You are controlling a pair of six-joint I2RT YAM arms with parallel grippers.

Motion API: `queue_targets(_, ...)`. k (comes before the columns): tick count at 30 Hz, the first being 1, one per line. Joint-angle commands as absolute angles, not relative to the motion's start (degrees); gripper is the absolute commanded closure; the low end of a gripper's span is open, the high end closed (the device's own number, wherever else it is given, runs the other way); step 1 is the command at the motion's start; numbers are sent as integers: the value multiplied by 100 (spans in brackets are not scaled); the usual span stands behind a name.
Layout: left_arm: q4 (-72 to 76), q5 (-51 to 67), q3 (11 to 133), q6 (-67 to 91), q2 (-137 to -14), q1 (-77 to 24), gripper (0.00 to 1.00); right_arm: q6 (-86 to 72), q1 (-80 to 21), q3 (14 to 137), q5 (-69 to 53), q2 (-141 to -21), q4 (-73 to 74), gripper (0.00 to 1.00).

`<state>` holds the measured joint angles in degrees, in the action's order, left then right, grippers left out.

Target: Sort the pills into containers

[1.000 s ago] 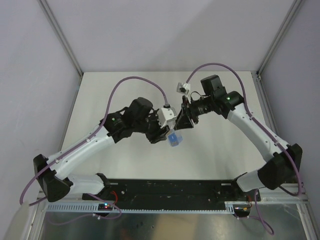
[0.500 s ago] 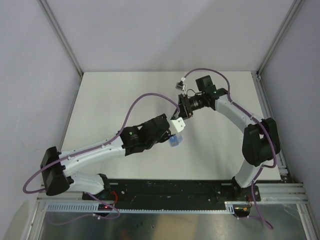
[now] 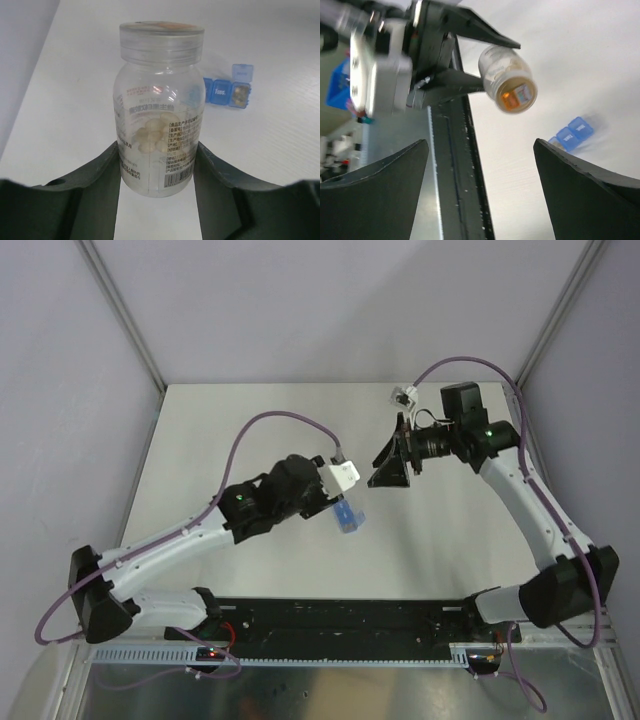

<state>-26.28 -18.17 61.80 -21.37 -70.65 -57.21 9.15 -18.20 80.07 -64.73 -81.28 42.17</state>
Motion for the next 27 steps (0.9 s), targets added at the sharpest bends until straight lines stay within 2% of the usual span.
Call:
queue_targets(1,-3102,179,6693,-2004,-6677,-5193,100,2170,-2074,8035,-5787,-7471,4798,8)
queue_targets(8,-3946,3363,7031,-1905,-6650,-4452,100,3168,-2882,8011,-4821,-6783,4794,8)
queue_targets(11,-4170,4103,7144,-1870,-6755,-4351,100,3451,-3204,8106,-4595,-6744,4926,8)
queue_targets(19,-4343,4600,7282,-1840,-6886,-4339,100,3711,-3727,8354,-4444,-6920,5123,15)
queue_targets(27,-4351,4493,7295,-1855,-6959,-4334,100,3650,-3835,8407,-4633,-7055,5199,31)
